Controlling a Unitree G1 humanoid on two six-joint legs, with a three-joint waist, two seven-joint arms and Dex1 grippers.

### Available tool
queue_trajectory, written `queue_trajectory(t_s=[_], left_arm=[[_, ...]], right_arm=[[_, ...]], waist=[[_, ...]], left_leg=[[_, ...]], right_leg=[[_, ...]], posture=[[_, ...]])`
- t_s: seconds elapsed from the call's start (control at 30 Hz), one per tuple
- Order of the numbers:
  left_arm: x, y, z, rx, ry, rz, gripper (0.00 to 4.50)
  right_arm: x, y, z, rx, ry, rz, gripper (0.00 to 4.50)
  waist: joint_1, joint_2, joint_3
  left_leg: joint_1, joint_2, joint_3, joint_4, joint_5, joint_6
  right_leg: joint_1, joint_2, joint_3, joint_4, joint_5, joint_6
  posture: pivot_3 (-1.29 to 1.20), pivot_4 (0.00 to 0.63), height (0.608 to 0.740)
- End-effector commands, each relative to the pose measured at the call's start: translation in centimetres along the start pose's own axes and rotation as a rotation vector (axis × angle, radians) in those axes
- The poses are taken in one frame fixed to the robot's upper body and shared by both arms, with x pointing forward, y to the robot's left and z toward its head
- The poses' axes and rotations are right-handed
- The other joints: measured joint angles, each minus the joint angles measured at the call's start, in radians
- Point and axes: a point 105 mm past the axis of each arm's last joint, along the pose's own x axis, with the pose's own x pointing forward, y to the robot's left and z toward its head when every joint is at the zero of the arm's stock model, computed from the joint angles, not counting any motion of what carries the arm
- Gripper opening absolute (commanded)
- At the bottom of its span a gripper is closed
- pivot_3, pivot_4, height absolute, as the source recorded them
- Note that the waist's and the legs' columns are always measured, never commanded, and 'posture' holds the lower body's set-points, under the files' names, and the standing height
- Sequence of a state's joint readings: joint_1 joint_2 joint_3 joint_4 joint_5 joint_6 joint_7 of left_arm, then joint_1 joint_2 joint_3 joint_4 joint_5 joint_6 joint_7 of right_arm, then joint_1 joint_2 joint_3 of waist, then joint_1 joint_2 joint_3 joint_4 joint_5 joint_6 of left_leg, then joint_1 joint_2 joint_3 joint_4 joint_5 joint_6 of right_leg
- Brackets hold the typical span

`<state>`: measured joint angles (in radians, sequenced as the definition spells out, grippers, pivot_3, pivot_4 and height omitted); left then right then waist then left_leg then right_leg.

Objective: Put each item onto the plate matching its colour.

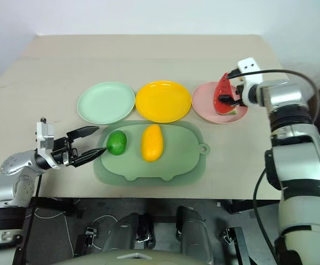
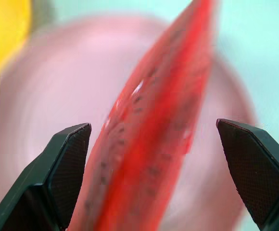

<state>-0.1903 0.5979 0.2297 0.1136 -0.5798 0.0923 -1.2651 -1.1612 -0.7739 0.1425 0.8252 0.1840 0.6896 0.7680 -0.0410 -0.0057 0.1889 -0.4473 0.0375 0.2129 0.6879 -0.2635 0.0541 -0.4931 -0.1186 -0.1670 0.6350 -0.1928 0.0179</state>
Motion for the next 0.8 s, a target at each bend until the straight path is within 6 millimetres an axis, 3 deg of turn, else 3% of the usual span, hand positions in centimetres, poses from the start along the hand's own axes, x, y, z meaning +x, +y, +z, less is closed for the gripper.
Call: queue_trajectory(t_s=[0.03,0.1,0.2,0.3,0.53,0.63,0.8], left_arm=[[-0.5,0.1,1.1,0.053,-0.019,0.009,4.50],[-0.6,0.1,1.1,0.054,-0.016,0.008,4.50],[-0.8,0.2,1.1,0.055,-0.012,0.011,4.50],[-0.9,0.3,1.1,0.056,-0.006,0.010,4.50],[-1.0,0.3,1.2,0.054,-0.002,0.005,4.50],[-1.0,0.3,1.6,0.068,-0.003,-0.006,4.50],[-1.3,-0.5,1.4,0.091,0.040,-0.057,4.50]], right_arm=[[-4.2,2.5,4.4,-0.069,-0.212,0.142,4.45],[-6.0,4.4,5.0,-0.112,-0.270,0.207,4.45],[-8.5,9.6,4.9,-0.128,-0.317,0.412,4.45],[-9.0,14.2,3.7,-0.139,-0.335,0.555,4.45],[-7.2,19.2,0.6,-0.018,-0.196,0.693,4.45],[-6.4,20.1,0.7,0.002,-0.196,0.670,4.45],[-4.7,21.2,-1.0,0.078,-0.062,0.668,4.45]], waist=[[-0.001,0.000,0.000],[-0.001,0.000,0.000],[-0.004,0.000,0.000],[-0.003,-0.001,-0.001],[0.007,-0.001,-0.001],[0.005,-0.002,-0.001],[0.001,-0.002,-0.001]], left_leg=[[0.000,0.000,0.000,0.000,0.000,0.000],[0.000,0.001,-0.001,0.000,0.000,0.000],[0.002,0.002,0.000,0.000,0.000,0.000],[0.003,0.003,0.000,0.000,0.000,-0.001],[0.002,0.002,0.000,0.000,0.000,-0.001],[0.002,0.002,0.001,0.000,0.000,-0.001],[0.002,0.002,0.001,-0.001,0.000,-0.001]], right_leg=[[0.000,0.000,0.000,0.000,0.000,0.000],[0.000,0.000,0.000,0.000,0.000,0.000],[0.001,0.000,0.000,0.000,0.000,0.000],[0.001,0.001,0.000,0.001,0.000,-0.001],[0.001,0.000,0.000,-0.001,0.000,-0.002],[0.001,0.000,0.000,-0.001,0.000,-0.002],[0.000,0.000,0.000,-0.001,0.001,-0.002]], posture=[[0.00,0.150,0.696],[0.00,0.150,0.696],[0.00,0.150,0.696],[0.00,0.150,0.696],[0.00,0.150,0.696],[0.00,0.150,0.696],[0.00,0.150,0.696]])
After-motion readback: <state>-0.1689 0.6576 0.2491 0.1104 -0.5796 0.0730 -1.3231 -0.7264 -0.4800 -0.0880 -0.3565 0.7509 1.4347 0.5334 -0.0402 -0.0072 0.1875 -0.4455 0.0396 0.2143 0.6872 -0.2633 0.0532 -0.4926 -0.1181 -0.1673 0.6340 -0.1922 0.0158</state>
